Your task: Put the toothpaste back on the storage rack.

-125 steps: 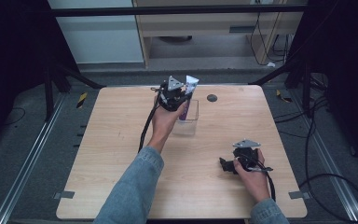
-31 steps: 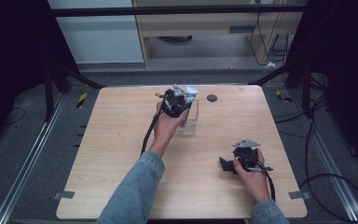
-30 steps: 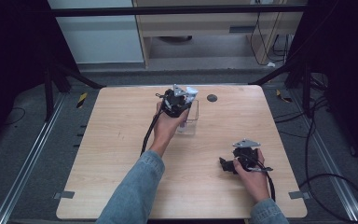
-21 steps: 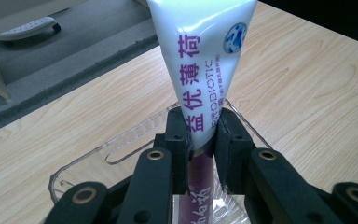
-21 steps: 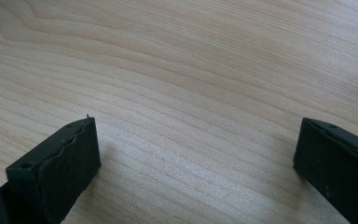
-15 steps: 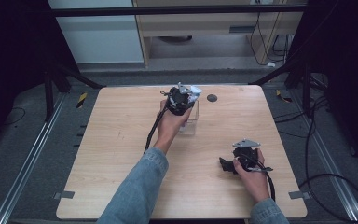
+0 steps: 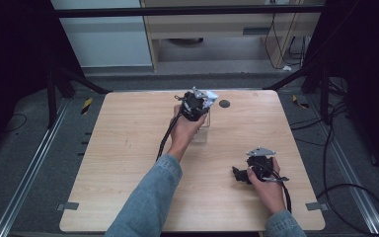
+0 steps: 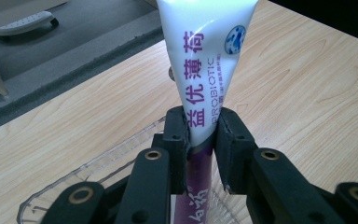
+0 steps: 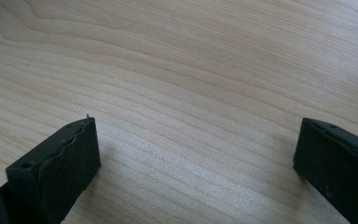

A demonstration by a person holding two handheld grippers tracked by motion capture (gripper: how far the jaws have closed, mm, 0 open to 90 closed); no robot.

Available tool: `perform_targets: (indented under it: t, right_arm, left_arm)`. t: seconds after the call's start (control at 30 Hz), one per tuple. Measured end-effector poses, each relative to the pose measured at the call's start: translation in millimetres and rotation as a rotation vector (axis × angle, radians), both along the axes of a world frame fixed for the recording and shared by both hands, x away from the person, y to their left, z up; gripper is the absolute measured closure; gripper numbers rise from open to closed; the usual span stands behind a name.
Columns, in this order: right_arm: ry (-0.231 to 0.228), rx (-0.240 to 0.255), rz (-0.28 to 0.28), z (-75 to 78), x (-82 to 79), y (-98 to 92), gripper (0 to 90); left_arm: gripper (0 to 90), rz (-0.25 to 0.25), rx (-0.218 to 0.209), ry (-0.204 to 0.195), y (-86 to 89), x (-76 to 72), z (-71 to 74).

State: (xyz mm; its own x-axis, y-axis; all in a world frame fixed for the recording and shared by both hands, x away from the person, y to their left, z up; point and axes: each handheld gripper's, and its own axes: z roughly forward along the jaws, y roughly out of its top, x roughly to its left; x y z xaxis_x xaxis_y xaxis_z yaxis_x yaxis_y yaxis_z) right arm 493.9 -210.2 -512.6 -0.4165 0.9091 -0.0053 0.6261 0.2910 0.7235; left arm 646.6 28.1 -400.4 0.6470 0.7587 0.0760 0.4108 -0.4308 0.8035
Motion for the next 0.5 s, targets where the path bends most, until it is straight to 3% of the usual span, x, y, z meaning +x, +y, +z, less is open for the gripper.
perform_targets:
  t: [0.5]
  right_arm:
    - [-0.001, -0.002, 0.000, -0.1, 0.0, -0.1, 0.5]
  left_arm:
    - [73.9, -0.002, -0.014, 0.003, 1.3, 0.0, -0.2]
